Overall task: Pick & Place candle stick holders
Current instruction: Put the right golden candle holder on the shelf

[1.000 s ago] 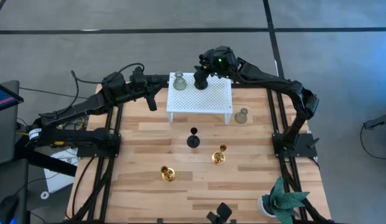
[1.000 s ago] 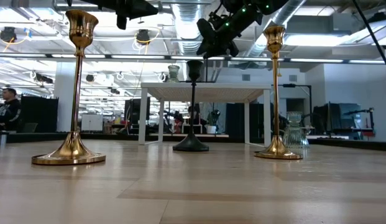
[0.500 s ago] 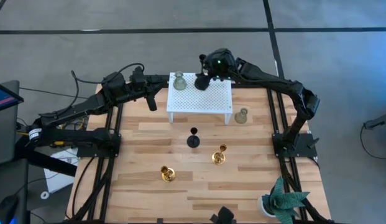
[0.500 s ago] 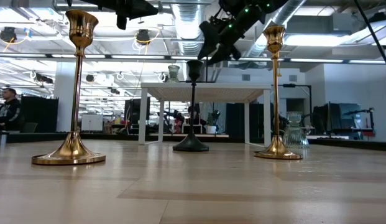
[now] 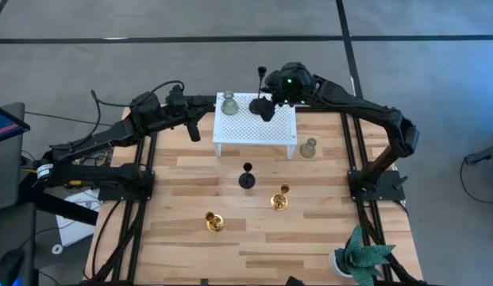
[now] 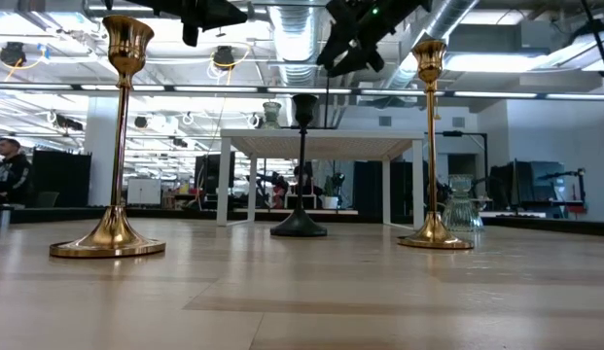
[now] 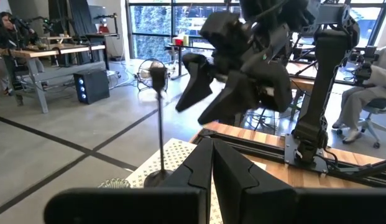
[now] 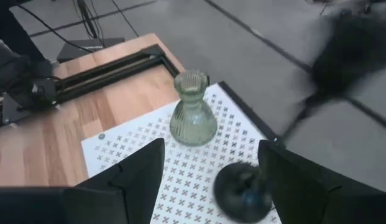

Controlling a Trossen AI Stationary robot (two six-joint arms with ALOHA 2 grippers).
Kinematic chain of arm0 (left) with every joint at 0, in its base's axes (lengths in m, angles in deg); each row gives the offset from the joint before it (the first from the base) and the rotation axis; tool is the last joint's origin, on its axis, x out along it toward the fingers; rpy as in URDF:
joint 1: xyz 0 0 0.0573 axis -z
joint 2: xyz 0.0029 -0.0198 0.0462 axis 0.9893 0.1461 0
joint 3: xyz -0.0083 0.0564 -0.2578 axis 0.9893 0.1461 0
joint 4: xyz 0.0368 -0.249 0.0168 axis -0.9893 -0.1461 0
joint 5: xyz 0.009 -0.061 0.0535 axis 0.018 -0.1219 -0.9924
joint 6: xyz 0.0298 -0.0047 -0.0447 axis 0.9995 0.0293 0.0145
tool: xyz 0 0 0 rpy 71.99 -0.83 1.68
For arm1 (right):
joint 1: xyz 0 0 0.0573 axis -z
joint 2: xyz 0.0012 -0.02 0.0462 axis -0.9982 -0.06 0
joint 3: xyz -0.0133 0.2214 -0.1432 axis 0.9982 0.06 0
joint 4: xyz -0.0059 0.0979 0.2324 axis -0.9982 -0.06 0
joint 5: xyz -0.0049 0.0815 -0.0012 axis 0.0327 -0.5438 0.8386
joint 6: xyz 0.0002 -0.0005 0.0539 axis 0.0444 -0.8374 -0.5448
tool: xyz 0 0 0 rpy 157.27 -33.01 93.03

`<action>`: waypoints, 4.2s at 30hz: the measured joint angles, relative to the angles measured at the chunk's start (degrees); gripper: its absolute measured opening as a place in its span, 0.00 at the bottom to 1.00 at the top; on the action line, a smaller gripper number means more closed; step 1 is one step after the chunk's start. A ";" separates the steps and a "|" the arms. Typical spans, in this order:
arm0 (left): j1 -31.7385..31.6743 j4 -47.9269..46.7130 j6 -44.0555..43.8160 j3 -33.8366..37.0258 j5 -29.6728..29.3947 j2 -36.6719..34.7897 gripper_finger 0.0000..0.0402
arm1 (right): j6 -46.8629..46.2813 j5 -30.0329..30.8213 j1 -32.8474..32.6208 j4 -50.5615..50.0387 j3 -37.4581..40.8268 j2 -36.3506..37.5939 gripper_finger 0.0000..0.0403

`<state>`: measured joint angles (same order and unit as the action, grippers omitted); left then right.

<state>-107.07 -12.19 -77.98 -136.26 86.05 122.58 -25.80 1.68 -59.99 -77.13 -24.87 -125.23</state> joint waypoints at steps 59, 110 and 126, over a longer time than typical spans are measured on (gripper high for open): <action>0.02 -0.04 -1.33 -0.01 0.34 2.23 0.03 | -10.87 -0.04 -13.04 -28.93 -0.07 6.15 0.62; 0.35 0.09 -4.79 -0.01 0.47 2.38 0.03 | -40.91 32.53 -53.12 -47.11 -0.04 25.53 0.62; 0.35 0.10 -4.76 -0.01 0.45 2.38 0.03 | -38.82 23.41 -55.37 -49.91 -0.03 8.85 0.62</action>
<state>-106.72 -12.09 -82.75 -136.26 86.50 124.96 -64.61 25.09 -115.37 -127.04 -24.90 -116.39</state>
